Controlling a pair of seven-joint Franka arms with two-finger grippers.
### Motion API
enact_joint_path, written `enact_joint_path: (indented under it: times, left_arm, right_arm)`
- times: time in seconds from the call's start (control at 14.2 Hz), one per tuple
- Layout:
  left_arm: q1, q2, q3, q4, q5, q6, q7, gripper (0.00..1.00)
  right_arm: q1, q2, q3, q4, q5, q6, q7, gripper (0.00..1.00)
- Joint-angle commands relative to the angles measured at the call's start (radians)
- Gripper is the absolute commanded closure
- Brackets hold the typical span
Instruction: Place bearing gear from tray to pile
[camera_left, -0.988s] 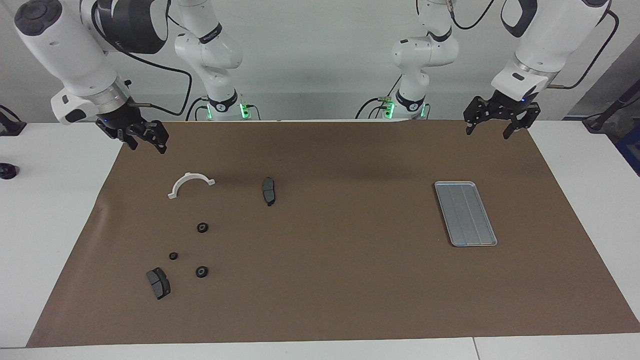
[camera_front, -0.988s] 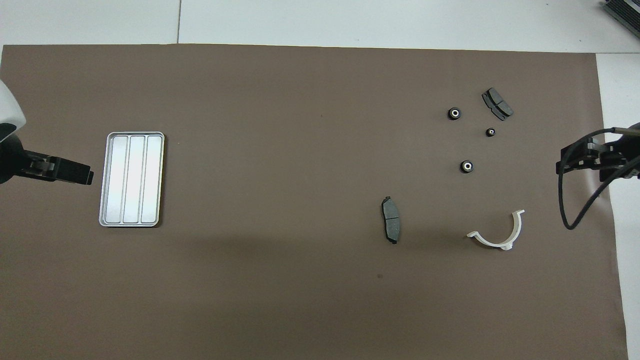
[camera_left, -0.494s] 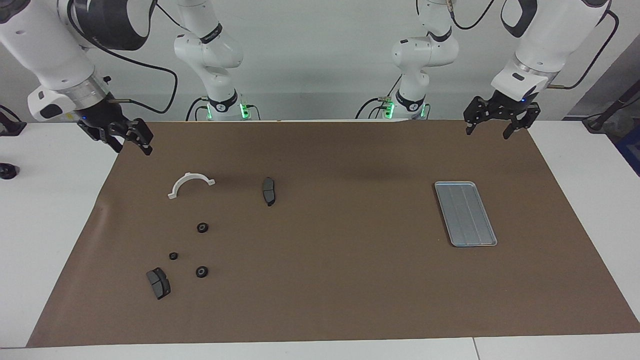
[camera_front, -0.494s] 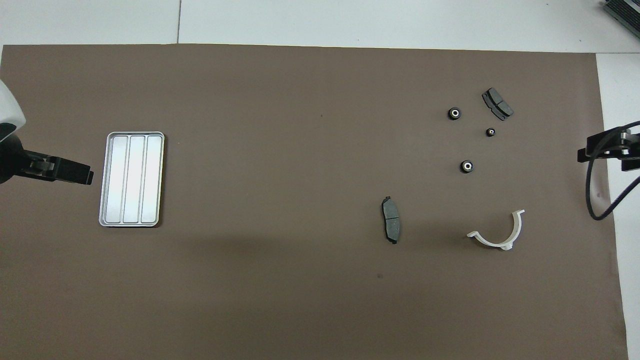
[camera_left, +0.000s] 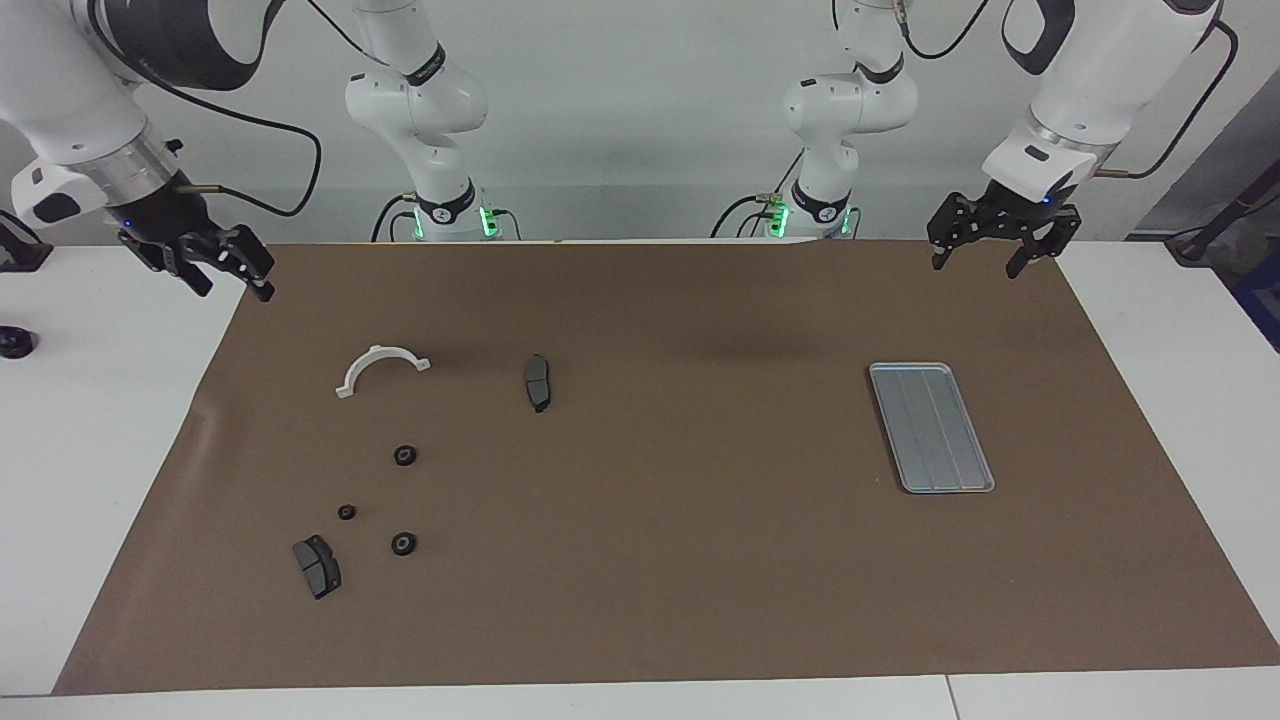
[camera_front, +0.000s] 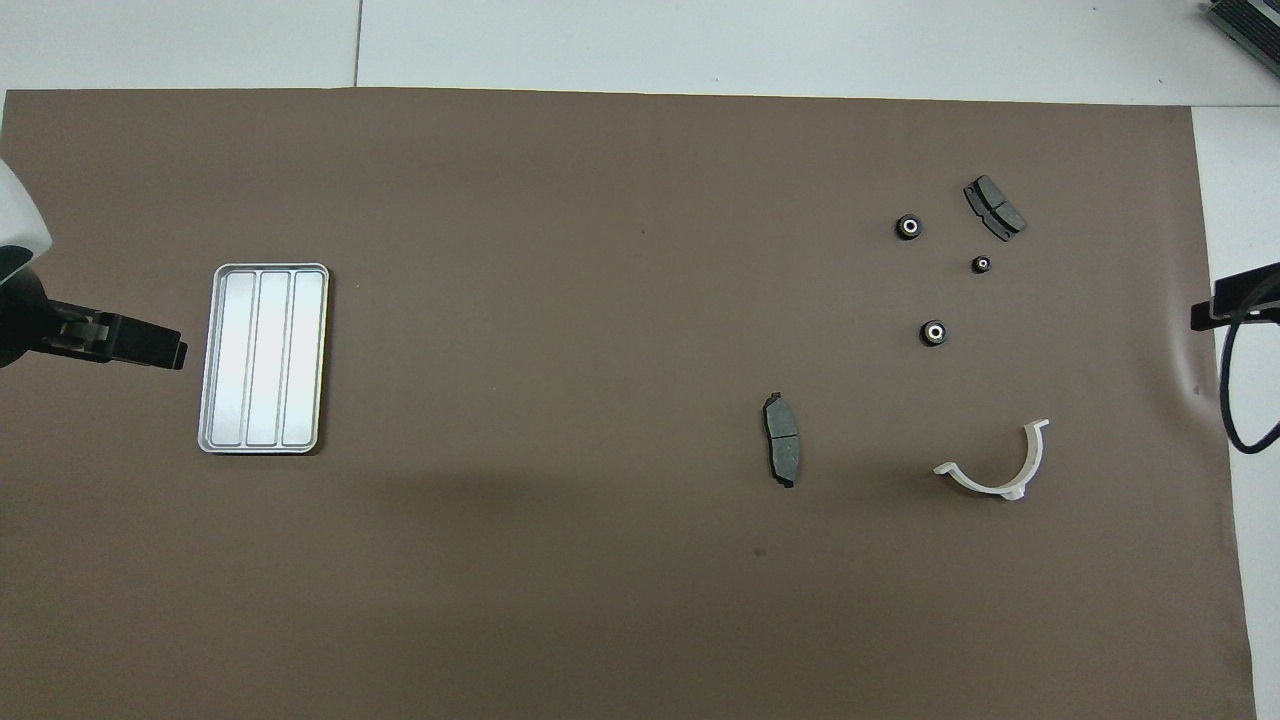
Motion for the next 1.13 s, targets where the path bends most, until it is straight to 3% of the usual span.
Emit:
enact_joint_path:
  times: [0.0, 0.64, 1.06]
  left_arm:
    - [0.019, -0.024, -0.014, -0.024, -0.007, -0.004, -0.008, 0.0]
    - [0.02, -0.024, -0.014, -0.024, -0.007, -0.004, -0.008, 0.0]
    - [0.019, -0.024, -0.014, -0.024, -0.007, -0.004, -0.007, 0.0]
  right_arm:
    - [0.042, -0.018, -0.006, -0.009, 0.007, -0.013, -0.012, 0.0]
    - [0.088, -0.018, 0.013, 0.002, -0.023, -0.026, -0.014, 0.0]
    - [0.086, -0.019, 0.1, 0.141, -0.006, -0.073, -0.009, 0.0]
